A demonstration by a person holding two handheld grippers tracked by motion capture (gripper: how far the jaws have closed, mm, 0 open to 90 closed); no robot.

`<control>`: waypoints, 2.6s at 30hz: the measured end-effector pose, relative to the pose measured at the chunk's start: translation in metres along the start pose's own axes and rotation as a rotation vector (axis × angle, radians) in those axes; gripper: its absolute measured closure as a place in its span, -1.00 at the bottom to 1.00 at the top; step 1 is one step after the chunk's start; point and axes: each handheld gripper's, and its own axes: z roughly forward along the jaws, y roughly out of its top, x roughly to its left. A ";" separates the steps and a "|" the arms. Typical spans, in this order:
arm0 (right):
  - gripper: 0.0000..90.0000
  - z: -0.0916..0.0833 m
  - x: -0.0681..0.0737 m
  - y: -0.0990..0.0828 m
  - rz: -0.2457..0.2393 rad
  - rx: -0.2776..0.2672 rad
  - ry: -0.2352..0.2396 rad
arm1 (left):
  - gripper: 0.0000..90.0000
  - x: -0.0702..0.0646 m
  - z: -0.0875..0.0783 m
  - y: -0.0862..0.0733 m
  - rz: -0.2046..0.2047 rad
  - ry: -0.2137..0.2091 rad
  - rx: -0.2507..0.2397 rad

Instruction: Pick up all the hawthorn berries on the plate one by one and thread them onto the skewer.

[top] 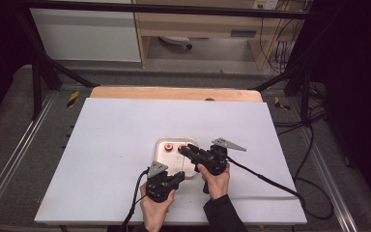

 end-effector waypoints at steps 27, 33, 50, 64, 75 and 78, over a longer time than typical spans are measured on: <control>-0.53 -0.011 -0.003 0.004 -0.184 0.140 -0.041 | 0.96 0.025 -0.015 -0.002 0.174 0.085 0.071; -0.73 -0.010 -0.010 0.008 -0.238 0.215 -0.082 | 0.96 0.034 -0.026 -0.009 0.203 0.107 0.076; -0.81 0.006 -0.020 0.025 -0.407 0.464 -0.174 | 0.96 0.047 -0.046 -0.020 0.236 0.088 0.094; -0.81 0.037 -0.021 0.039 -0.471 0.582 -0.177 | 0.96 0.053 -0.050 -0.020 0.230 0.081 0.087; -0.78 0.064 -0.022 0.049 -0.479 0.649 -0.178 | 0.96 0.054 -0.051 -0.019 0.231 0.074 0.089; -0.77 0.072 -0.022 0.054 -0.483 0.674 -0.185 | 0.96 0.055 -0.050 -0.019 0.234 0.072 0.094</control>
